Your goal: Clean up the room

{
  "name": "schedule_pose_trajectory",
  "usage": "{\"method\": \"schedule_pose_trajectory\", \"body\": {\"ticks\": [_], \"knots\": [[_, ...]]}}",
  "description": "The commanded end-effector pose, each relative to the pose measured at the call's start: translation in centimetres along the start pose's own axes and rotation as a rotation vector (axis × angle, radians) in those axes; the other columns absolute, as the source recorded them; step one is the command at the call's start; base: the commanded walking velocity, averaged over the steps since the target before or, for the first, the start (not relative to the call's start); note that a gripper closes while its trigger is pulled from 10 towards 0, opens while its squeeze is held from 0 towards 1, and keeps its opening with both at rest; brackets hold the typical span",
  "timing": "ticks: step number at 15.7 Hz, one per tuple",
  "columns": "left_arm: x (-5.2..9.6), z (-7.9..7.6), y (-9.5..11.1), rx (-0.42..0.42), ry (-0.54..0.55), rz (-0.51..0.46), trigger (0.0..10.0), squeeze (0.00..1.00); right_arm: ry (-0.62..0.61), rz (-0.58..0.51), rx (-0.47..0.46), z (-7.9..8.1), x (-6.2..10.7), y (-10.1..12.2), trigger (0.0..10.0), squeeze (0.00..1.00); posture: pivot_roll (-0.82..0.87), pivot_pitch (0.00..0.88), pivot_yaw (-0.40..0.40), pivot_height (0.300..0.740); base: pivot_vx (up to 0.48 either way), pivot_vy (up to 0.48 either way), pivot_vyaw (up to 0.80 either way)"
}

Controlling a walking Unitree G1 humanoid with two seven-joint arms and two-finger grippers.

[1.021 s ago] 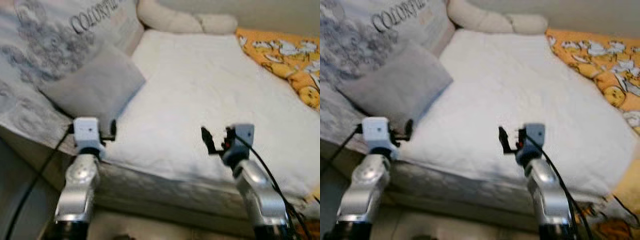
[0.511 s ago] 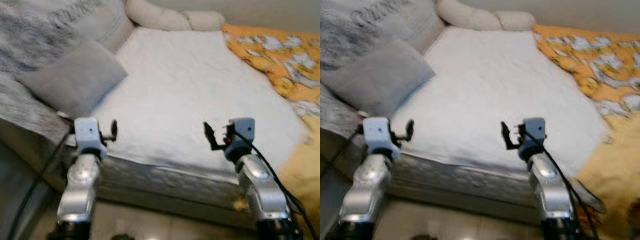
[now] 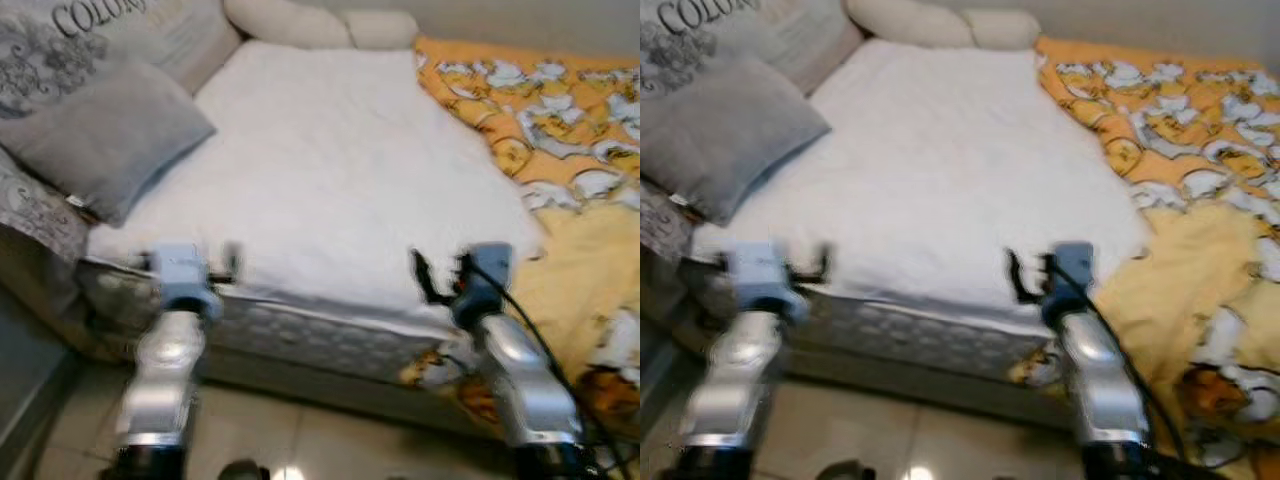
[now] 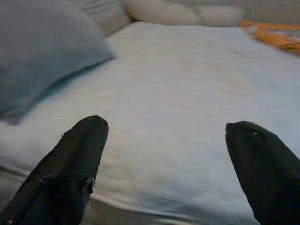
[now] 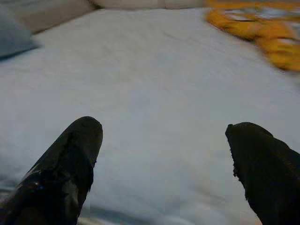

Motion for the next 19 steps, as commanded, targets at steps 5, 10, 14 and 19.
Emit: {"method": "schedule_pose_trajectory", "body": {"ticks": [5,10,14,19], "knots": [[0.1,1.1,0.7,-0.015,0.033,-0.018,10.0,0.93,-0.002,-0.055,0.06,0.5,-0.6,1.4,10.0,0.0,0.05,0.027,-0.018,0.74,0.0,-0.34,0.0],[0.2,1.2,0.8,-0.023,0.039,-0.025,10.0,0.93,-0.033,-0.03,0.022,-0.4,-1.1,0.9,10.0,0.0,0.05,0.02,-0.032,0.74,0.0,-0.339,0.0],[0.4,1.3,0.7,-0.034,0.041,-0.024,10.0,0.93,-0.021,-0.028,0.027,-0.3,-1.4,0.8,10.0,0.0,0.06,0.011,-0.037,0.74,0.0,-0.339,0.25],[0.3,1.1,0.6,-0.033,0.037,-0.023,10.0,0.93,-0.032,-0.022,0.026,-0.6,-1.6,0.7,10.0,0.0,0.05,0.002,-0.037,0.74,0.0,-0.338,0.69]]}}
Point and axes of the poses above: a point about 5 cm out from each wrist's last joint towards the gripper, its own x axis pointing back from the gripper into the wrist, its own y axis along the axis of the wrist's last joint, z = x × y, the point moved 6 cm from there along -x, pointing out of the wrist towards the gripper, and after that the axes turned 10 degrees about x, right-handed, at the moved point
